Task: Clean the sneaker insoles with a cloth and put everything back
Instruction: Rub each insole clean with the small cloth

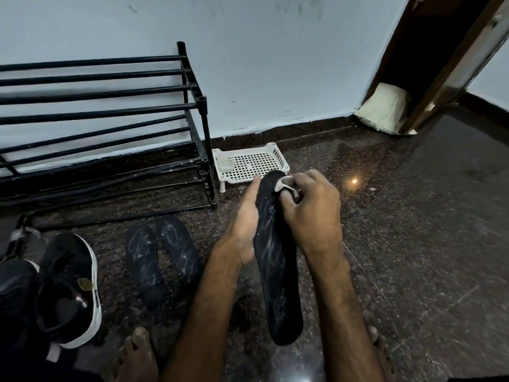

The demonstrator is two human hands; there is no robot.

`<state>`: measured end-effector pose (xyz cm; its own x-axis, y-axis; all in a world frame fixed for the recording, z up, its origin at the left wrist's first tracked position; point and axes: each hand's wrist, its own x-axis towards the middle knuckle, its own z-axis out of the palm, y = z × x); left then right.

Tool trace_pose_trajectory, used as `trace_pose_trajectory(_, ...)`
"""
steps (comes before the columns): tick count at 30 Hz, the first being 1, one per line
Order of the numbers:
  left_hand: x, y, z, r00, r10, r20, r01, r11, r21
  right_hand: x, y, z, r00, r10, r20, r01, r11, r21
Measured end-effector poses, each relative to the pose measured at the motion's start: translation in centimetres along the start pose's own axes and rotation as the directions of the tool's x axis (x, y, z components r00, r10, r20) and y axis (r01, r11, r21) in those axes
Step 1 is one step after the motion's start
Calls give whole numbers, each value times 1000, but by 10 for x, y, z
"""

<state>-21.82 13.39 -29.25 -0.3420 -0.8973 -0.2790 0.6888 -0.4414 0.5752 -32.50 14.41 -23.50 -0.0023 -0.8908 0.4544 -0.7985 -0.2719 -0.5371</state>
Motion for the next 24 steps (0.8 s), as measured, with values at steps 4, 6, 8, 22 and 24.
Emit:
trace_pose_trajectory(4, -2, 3, -2, 1000, 3, 0, -3, 997, -77, 1, -8, 4, 970, -148, 194, 136, 988, 75)
trace_pose_trajectory(6, -5, 4, -3, 1000, 5, 18, -4, 998, -62, 1, -2, 1, 980, -95, 173, 89, 995, 43)
trace_pose_trajectory(8, -5, 3, 0, 1000, 2, -2, -2, 1000, -11, 1, 4, -1, 998, -1, 65, 0, 1000, 7)
trace_pose_trajectory(22, -3, 3, 1, 1000, 7, 2, -7, 997, -75, 5, -10, 6, 984, -122, 127, 114, 991, 69)
trace_pose_trajectory(24, -4, 4, -2, 1000, -3, 3, 3, 991, -134, 3, -9, 5, 953, -156, 261, 125, 983, 131)
